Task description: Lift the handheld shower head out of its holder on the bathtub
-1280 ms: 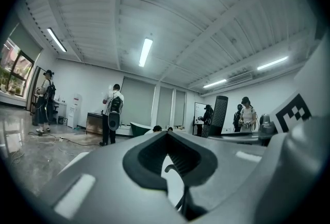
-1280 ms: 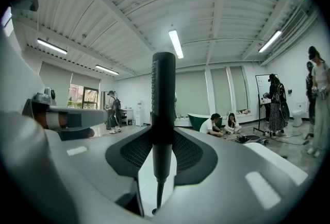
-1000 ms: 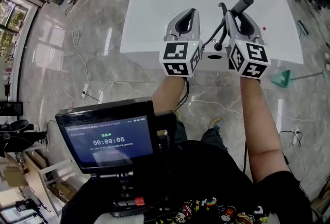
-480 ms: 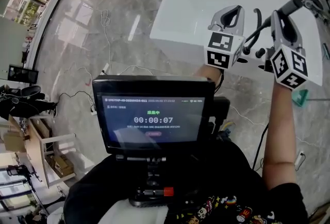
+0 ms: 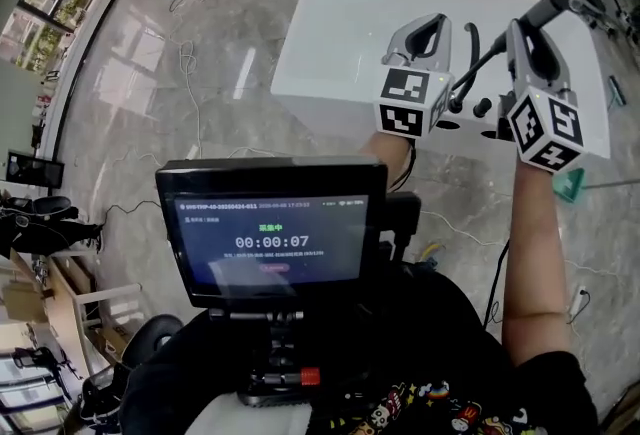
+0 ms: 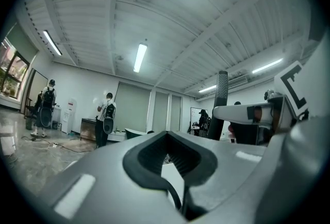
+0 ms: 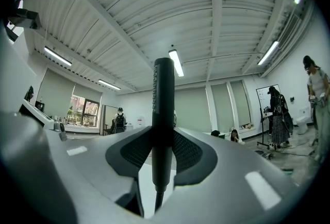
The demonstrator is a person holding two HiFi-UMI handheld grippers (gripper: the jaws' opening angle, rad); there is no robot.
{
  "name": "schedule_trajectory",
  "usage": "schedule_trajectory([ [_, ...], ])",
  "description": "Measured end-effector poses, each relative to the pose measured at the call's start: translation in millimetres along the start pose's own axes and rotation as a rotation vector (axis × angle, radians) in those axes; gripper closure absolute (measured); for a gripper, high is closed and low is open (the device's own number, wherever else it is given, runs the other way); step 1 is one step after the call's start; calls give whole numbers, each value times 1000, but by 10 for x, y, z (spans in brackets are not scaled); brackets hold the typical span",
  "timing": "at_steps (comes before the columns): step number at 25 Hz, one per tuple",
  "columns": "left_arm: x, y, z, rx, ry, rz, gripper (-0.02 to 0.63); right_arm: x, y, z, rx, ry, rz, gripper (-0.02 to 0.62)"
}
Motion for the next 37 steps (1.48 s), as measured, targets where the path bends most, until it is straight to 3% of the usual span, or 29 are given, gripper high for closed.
schedule_trajectory([
  [8, 129, -151, -221, -11, -4, -5, 605, 95, -245, -59, -5, 2, -5, 451],
  [37, 180, -220, -16, 4, -2, -7, 605, 116, -111, 131, 7, 11, 6, 454],
])
Point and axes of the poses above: the fingertips, and each gripper's own axes: z backward along the fingers, y to its left, x out of its top, the point moved 4 cm from there along z, backward along the fingers, and after that the axes turned 9 degrees about y, right-handed, at the moved point
